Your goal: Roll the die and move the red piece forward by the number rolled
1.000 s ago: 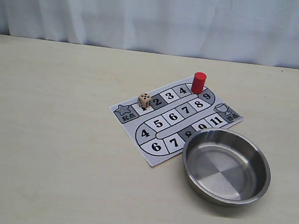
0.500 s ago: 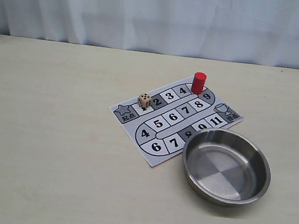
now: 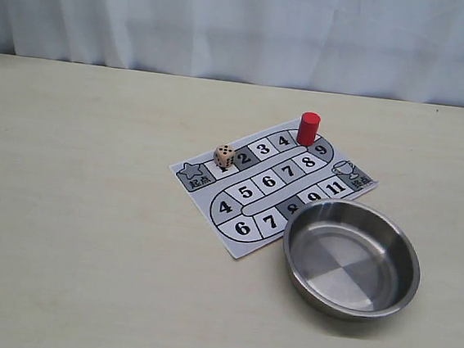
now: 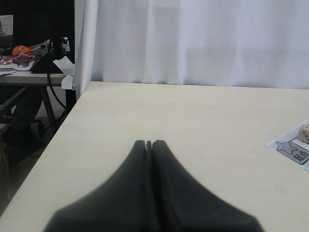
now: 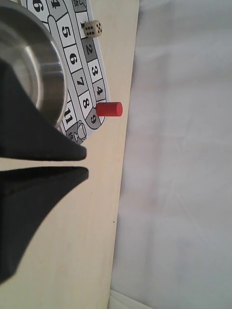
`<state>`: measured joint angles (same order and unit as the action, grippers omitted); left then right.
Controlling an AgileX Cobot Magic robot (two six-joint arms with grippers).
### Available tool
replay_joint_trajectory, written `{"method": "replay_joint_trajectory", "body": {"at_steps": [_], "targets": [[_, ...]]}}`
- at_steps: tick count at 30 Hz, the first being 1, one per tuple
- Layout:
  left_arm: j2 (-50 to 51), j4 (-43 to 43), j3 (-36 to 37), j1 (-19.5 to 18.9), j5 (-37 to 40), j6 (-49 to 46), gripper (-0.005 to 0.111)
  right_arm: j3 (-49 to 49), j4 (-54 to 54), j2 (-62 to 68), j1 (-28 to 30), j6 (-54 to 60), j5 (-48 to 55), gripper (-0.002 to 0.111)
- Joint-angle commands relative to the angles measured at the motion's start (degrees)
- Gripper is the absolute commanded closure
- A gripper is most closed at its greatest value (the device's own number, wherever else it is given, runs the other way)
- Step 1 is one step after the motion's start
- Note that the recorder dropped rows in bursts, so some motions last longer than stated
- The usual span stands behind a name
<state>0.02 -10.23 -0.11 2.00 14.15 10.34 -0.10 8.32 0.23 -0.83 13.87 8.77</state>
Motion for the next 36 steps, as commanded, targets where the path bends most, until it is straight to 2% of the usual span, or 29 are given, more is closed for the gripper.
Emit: {"method": "replay_joint_trajectory", "body": {"at_steps": [1,7,36], "targets": [[0.0,0.2,0.1,0.0,-0.8,0.2,0.107,0.1,-1.1,-0.2,-0.2,0.1,0.5,0.104],[0.0,0.2,0.1,0.0,-0.8,0.2,0.107,0.1,-11.0,-0.2,-0.2,-12.0,0.7,0.104],[0.0,0.2,0.1,0.0,-0.7,0.2,0.107,0.1,-11.1,-0.2,-0.2,-12.1,0.4,0.104]]}}
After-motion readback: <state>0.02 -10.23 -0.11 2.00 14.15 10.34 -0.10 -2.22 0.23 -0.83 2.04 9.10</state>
